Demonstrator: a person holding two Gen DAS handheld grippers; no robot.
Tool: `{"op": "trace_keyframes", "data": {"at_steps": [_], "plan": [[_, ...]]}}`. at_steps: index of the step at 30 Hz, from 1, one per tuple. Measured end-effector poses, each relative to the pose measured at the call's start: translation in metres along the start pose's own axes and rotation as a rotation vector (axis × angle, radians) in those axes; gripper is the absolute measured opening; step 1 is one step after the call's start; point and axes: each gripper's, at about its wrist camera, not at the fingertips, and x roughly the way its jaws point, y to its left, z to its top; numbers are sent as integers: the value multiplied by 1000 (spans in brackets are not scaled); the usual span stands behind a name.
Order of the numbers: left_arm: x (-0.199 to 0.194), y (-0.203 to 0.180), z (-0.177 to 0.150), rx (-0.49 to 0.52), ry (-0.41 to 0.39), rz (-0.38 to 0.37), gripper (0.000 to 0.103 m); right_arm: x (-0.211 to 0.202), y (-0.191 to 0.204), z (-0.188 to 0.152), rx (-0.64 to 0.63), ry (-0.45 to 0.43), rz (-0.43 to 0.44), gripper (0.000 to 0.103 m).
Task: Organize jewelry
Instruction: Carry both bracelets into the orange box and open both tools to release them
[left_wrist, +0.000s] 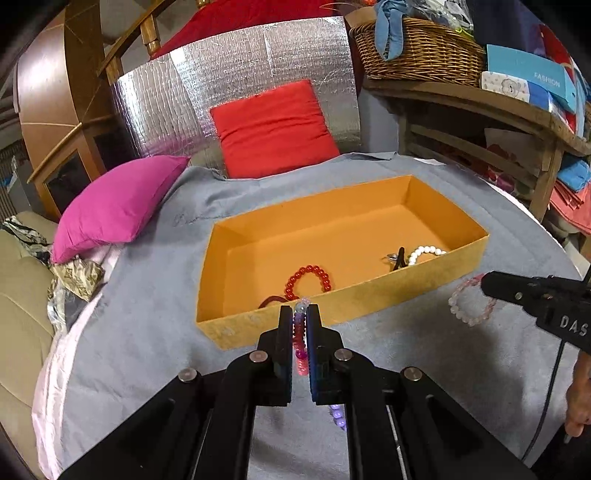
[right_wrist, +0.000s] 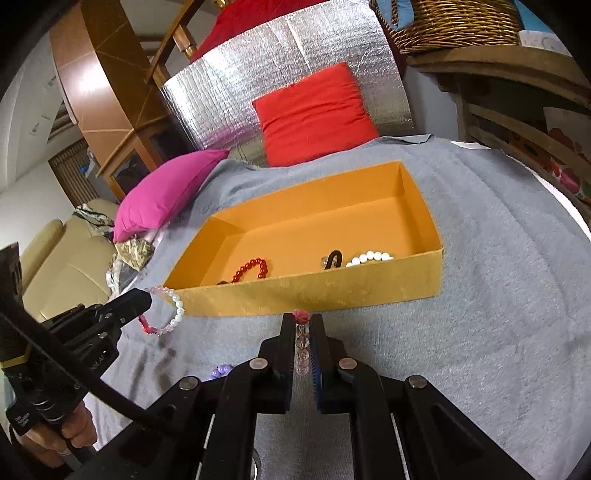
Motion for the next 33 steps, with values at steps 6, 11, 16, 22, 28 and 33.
{"op": "trace_keyframes", "data": {"at_steps": [6,11,16,22,28,33], "plan": [[0,-3,15,33,-22,38,7,-8,-2,7,1,-33,-4,9],[-4,-5,31,52,-62,38,7,-16,-4,19,18,-70,-4,9],[-6,-4,43,60,-88,32,7,-24,2,38,14,-119,10,9],[-3,7,53,26,-108,32,7,-19,15,66,8,-144,30,9],[8,18,61,-12,-107,19,7,-4,30,85,13,-137,73,9],[17,27,64,-38,-99,15,7,6,36,87,10,-103,127,9]]}}
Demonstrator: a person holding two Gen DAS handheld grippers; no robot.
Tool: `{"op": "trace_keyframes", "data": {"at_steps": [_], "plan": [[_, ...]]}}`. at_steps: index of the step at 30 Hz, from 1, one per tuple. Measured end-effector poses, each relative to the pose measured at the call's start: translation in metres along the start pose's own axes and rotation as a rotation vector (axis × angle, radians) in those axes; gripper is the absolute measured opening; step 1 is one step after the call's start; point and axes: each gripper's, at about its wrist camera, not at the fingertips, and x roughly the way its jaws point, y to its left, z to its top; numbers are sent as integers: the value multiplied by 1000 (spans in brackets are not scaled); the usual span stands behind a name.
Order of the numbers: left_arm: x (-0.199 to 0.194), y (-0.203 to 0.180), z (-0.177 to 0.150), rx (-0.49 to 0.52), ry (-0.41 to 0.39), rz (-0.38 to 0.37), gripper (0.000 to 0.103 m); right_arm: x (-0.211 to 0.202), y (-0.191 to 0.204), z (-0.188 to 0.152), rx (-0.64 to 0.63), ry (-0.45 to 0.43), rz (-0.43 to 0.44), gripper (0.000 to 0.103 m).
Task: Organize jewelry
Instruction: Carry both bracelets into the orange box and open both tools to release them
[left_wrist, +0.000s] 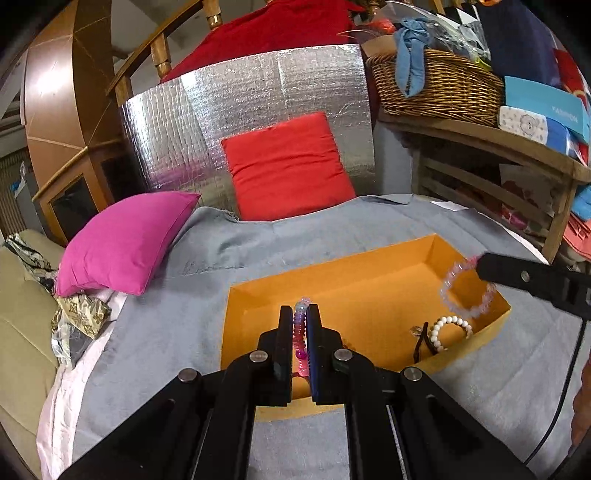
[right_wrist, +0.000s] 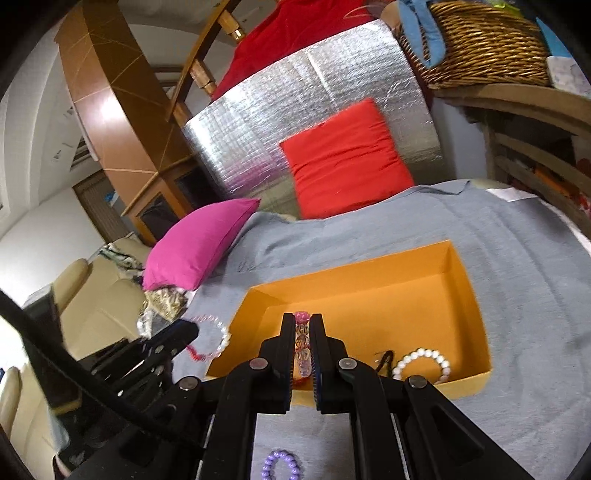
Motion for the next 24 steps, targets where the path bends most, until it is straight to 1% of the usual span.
{"op": "trace_keyframes", "data": {"at_steps": [5,8,13,17,21,24], "plan": [[6,7,-4,-17,19,17,7,-4,-10,-1,29,15,25,9],[3,5,-6,-7,15,23,7,-11,-15,0,43,13,41,9],[1,3,-7,6,12,23,7,-24,-22,3,41,-11,24,9],[3,11,-5,-17,13,29,7,-28,-26,9,51,-27,14,8],[12,22,-3,-53,22,16,7,-17,-24,18,49,-26,5,9],[23,29,-2,-69,32,-9,7,4,-22,22,52,-1,-8,9]]}}
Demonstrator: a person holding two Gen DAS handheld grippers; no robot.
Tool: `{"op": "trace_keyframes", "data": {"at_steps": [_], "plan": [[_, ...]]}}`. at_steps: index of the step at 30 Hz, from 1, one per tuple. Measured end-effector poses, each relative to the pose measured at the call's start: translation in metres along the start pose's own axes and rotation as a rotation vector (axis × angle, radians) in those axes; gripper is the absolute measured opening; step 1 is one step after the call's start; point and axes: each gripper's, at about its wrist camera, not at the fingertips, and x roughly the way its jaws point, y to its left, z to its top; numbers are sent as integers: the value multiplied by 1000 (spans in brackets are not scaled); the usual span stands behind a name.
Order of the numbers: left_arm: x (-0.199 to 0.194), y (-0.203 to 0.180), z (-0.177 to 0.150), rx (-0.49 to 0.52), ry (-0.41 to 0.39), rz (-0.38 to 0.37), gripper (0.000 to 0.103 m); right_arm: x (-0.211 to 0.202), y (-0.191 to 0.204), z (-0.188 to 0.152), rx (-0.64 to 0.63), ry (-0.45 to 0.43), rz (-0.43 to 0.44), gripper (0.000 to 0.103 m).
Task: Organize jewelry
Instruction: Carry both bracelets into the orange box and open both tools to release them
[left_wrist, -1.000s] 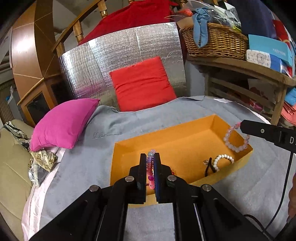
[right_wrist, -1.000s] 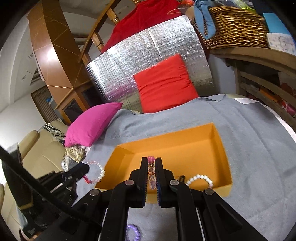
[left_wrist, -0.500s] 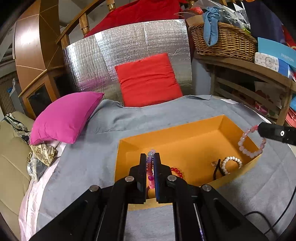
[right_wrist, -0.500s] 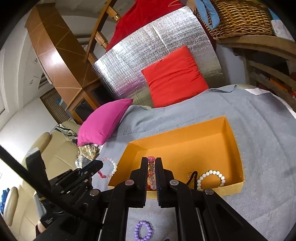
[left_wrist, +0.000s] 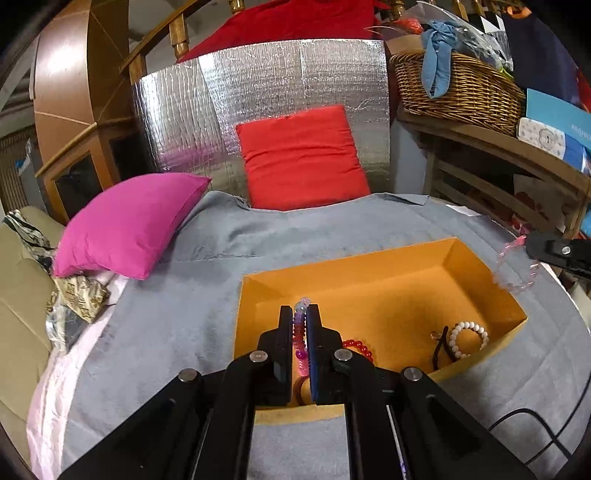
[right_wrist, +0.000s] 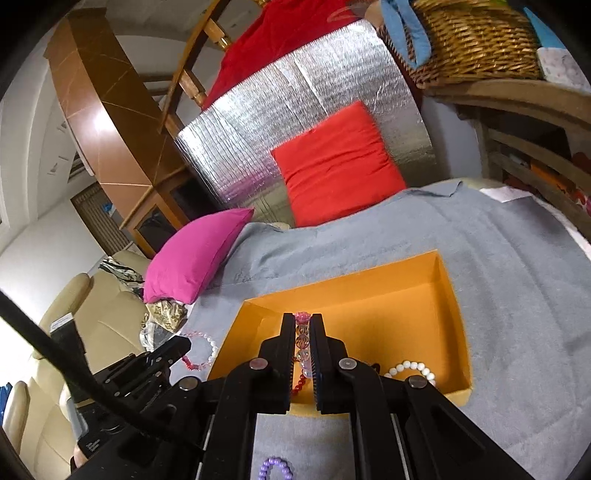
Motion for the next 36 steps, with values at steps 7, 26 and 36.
{"op": "trace_keyframes", "data": {"at_steps": [7,26,36], "plan": [[34,10,-3,-23,56,-23,7,57,-11,-3,49,110,-36,8],[119,18,-32,-36,286,1,8,140,-25,-33,62,281,-151,11],[77,6,-26,25,197,137,55,88,-24,-23,22,201,-157,20]]}}
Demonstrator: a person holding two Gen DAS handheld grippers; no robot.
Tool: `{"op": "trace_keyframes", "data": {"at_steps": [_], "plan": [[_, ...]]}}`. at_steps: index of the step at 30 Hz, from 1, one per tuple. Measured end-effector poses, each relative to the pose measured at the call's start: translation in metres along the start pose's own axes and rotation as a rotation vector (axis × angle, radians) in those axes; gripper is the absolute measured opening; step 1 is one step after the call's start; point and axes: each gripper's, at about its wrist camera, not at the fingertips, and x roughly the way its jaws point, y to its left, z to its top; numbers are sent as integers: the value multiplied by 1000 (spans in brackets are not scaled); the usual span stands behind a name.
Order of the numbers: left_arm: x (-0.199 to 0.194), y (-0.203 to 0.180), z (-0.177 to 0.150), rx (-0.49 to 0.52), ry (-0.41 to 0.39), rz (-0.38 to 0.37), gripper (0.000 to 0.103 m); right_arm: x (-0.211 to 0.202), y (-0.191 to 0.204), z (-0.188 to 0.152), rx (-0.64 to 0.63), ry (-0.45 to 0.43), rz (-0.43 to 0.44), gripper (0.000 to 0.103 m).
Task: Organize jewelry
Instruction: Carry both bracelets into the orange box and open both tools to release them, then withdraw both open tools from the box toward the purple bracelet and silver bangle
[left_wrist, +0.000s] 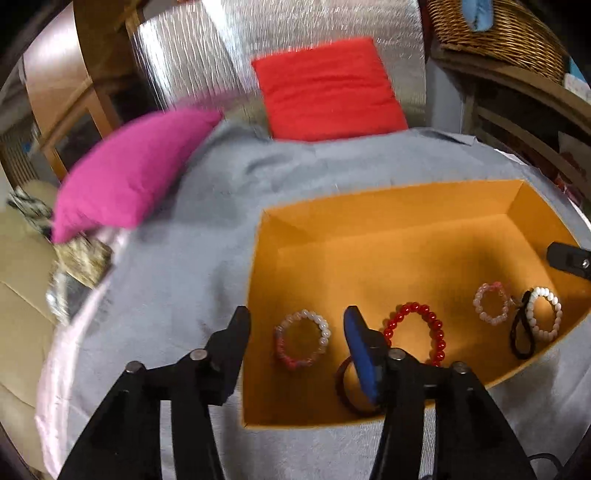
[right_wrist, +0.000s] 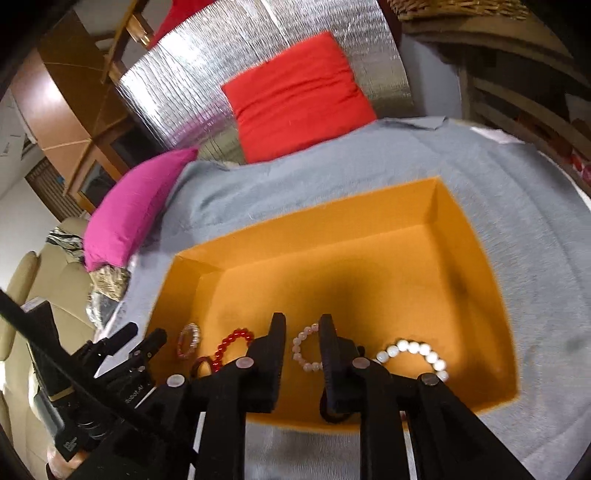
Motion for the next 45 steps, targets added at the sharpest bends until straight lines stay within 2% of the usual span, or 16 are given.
{"op": "trace_keyframes", "data": {"at_steps": [7,13,17,21,34,37,45], "plan": [[-55,-9,-12,14,-79,46,57,-67,-2,-17,-61,-75,34,20],[-96,-8,-22,0,-126,50,57,-115,1,-32,-94,-131,58,20],[-113,-6,-24,3,-149,56,57,-139,2,-41,-109,-161,69,28],[-129,-8,-26,9,-170,56,57,-155,-3,-59,-106,-169,83,29],[-148,5,-58,-3,-157,61,58,-143,-2,-128,-167,-11,61,29],[-140,7,-75,1,-120,59,66,-137,5,-137,-199,19,61,29],[-105,3,-104,32,-25,46,66,-113,17,-150,-254,80,68,29]]}}
